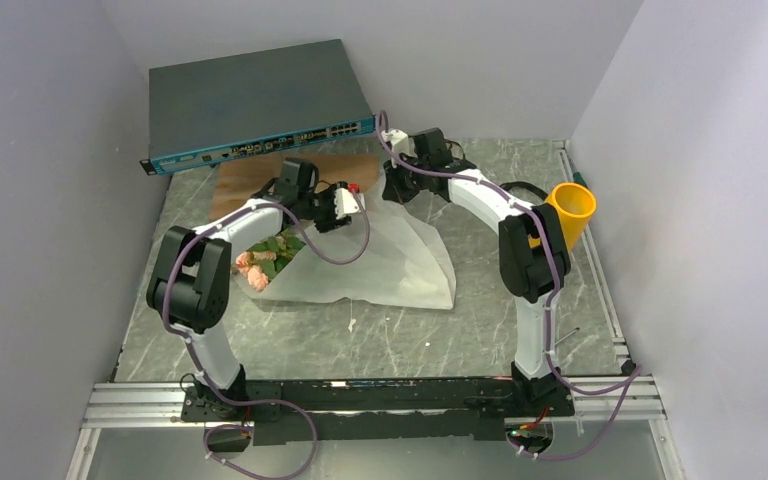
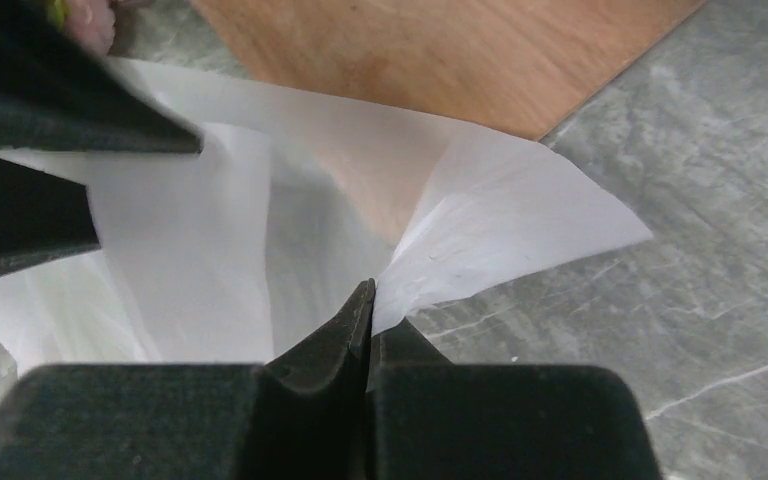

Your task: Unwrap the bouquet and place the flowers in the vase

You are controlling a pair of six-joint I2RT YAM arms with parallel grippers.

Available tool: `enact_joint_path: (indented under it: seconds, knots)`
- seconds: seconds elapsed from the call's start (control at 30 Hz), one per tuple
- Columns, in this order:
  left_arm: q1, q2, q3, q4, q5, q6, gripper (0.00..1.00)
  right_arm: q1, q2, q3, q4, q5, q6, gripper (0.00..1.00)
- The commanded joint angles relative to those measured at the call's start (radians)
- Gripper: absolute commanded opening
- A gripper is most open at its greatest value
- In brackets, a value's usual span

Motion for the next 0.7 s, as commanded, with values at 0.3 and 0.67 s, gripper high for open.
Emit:
enact_joint_path:
  seconds: [0.3,0.67]
  knots:
    - [-0.121,-0.316,-0.013,-0.290,0.072,-0.060,0.00,-0.039,0.026,0.008,0.165,0.094,0.034,0.00]
    - [-0.308,-0.476,0.049,-0.627,0.157,-0.237,0.00,-0.054,0.021,0.017,0.139,0.078,0.046,0.55]
